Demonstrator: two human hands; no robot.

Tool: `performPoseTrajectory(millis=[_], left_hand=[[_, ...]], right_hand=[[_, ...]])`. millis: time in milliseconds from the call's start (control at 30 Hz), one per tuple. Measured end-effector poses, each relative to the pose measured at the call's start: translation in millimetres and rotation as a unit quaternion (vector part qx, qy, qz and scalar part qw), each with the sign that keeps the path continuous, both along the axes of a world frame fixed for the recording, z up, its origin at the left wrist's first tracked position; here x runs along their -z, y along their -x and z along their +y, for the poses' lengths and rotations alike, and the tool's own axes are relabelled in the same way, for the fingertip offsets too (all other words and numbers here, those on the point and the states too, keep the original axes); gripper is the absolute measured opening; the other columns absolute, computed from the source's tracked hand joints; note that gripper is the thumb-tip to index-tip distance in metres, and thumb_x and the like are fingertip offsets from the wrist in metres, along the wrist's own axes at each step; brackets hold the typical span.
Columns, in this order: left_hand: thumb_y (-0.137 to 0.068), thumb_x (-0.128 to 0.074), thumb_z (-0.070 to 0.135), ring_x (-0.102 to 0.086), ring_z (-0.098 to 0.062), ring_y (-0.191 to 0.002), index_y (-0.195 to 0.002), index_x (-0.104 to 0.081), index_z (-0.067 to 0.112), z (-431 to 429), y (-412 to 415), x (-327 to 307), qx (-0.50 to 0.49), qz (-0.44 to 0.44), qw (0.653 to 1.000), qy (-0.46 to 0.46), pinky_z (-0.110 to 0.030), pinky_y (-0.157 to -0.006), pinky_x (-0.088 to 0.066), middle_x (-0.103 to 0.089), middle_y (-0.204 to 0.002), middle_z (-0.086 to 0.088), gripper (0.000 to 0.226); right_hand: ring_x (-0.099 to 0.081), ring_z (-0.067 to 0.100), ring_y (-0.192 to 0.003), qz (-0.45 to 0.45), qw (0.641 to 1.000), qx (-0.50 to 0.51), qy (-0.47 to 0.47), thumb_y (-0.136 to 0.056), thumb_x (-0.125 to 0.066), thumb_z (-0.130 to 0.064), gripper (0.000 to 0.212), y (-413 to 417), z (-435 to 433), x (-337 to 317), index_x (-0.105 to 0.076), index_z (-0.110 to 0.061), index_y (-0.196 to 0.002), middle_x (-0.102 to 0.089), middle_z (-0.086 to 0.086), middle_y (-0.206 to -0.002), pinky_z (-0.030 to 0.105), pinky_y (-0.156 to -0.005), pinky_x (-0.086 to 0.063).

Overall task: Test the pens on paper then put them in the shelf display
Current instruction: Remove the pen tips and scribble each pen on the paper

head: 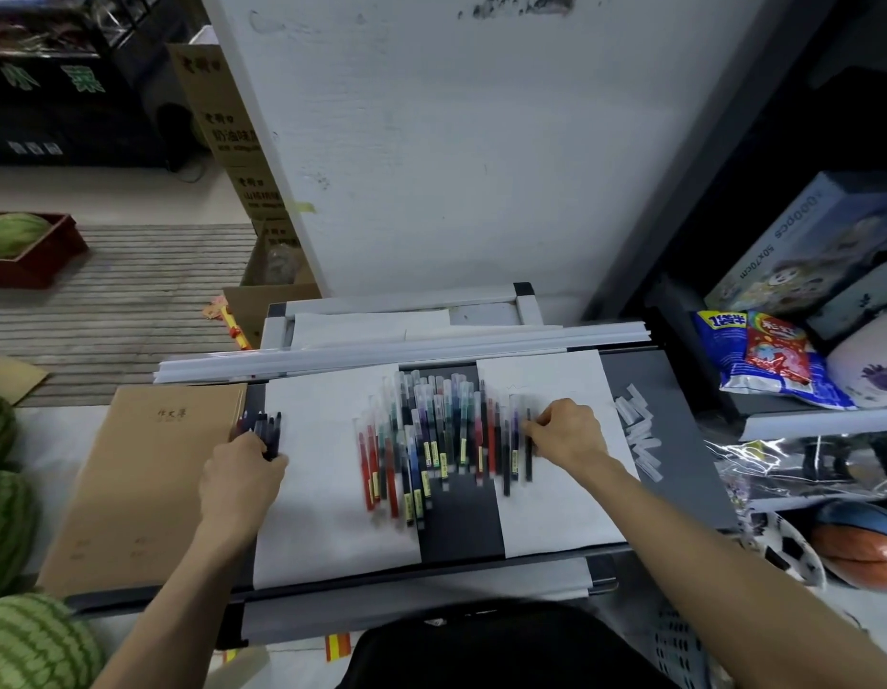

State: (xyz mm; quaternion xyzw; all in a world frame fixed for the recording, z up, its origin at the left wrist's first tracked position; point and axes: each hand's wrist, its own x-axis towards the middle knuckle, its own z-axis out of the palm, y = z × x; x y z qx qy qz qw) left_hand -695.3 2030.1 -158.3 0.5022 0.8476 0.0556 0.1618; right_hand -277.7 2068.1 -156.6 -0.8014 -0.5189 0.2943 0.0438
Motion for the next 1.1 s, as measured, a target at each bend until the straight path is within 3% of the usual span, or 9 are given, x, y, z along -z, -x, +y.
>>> performPoseTrajectory(millis=[133, 300, 467, 567, 733, 867, 1000, 1100], left_hand=[[-0.086, -0.072, 0.016, -0.046, -0.025, -0.058, -0.073, -0.06, 0.009, 5, -3, -2, 0.02, 0.027, 0.999, 0.032, -0.033, -0.054, -0.039, -0.054, -0.069, -0.008, 0.019], [-0.083, -0.071, 0.012, -0.044, -0.026, -0.057, -0.068, -0.058, 0.007, 9, -1, -6, 0.024, 0.035, 0.998, 0.056, -0.033, -0.054, -0.038, -0.053, -0.069, -0.01, 0.02], [-0.081, -0.066, 0.004, -0.04, -0.024, -0.056, -0.069, -0.054, 0.009, 6, -7, -7, 0.037, 0.064, 0.995, 0.065, -0.036, -0.058, -0.042, -0.05, -0.069, -0.009, 0.018], [-0.08, -0.066, 0.006, -0.037, -0.022, -0.056, -0.076, -0.056, 0.011, 6, -15, -11, 0.038, 0.088, 0.993, 0.075, -0.037, -0.063, -0.042, -0.043, -0.066, -0.005, 0.012], [-0.081, -0.065, 0.012, -0.051, -0.032, -0.072, -0.086, -0.052, 0.012, 0, -22, -17, 0.046, 0.086, 0.992, 0.086, -0.038, -0.067, -0.044, -0.046, -0.072, -0.005, 0.014], [-0.075, -0.072, 0.016, -0.053, -0.026, -0.061, -0.069, -0.06, 0.012, -4, -21, -21, 0.04, 0.073, 0.993, 0.079, -0.034, -0.062, -0.045, -0.058, -0.068, -0.007, 0.014], [-0.074, -0.079, 0.024, -0.065, -0.024, -0.057, -0.057, -0.072, 0.013, -12, -18, -24, -0.016, -0.049, 0.997, 0.057, -0.028, -0.055, -0.047, -0.068, -0.055, -0.001, 0.021], [-0.079, -0.08, 0.018, -0.077, -0.026, -0.062, -0.068, -0.078, 0.007, -15, -20, -24, -0.107, -0.267, 0.957, 0.039, -0.035, -0.068, -0.064, -0.076, -0.066, -0.009, 0.016]], right_hand=[[-0.064, 0.024, -0.079, -0.05, 0.999, -0.017, 0.002, -0.092, -0.065, -0.053, 0.036, -17, -5, -6, -0.068, -0.017, -0.094, -0.067, 0.001, -0.086, 0.033, -0.07, -0.054], [-0.067, 0.034, -0.097, -0.157, 0.985, -0.034, -0.056, -0.098, -0.062, -0.038, 0.029, -67, -9, -14, -0.066, -0.015, -0.115, -0.071, 0.011, -0.106, 0.039, -0.076, -0.054], [-0.068, 0.038, -0.085, -0.193, 0.977, -0.039, -0.075, -0.098, -0.057, -0.027, 0.018, -104, -11, -13, -0.063, -0.01, -0.102, -0.07, 0.015, -0.098, 0.04, -0.07, -0.053], [-0.068, 0.037, -0.087, -0.204, 0.976, -0.057, -0.058, -0.097, -0.057, -0.026, 0.016, -105, -5, -10, -0.062, -0.011, -0.103, -0.069, 0.012, -0.1, 0.036, -0.067, -0.049], [-0.068, 0.036, -0.099, -0.234, 0.969, -0.071, -0.018, -0.098, -0.057, -0.024, 0.019, -96, 6, -2, -0.063, -0.009, -0.108, -0.069, 0.011, -0.109, 0.036, -0.072, -0.045], [-0.068, 0.035, -0.099, -0.241, 0.969, -0.059, -0.015, -0.097, -0.057, -0.019, 0.017, -91, 8, 1, -0.064, -0.008, -0.107, -0.07, 0.012, -0.108, 0.036, -0.071, -0.044], [-0.065, 0.036, -0.088, -0.216, 0.975, -0.013, -0.041, -0.091, -0.056, -0.018, 0.016, -90, 5, -6, -0.064, -0.008, -0.1, -0.07, 0.013, -0.098, 0.036, -0.069, -0.048], [-0.056, 0.035, -0.075, -0.155, 0.983, 0.045, -0.084, -0.088, -0.06, -0.023, 0.012, -81, 1, -15, -0.061, -0.011, -0.088, -0.068, 0.011, -0.087, 0.036, -0.067, -0.045]])
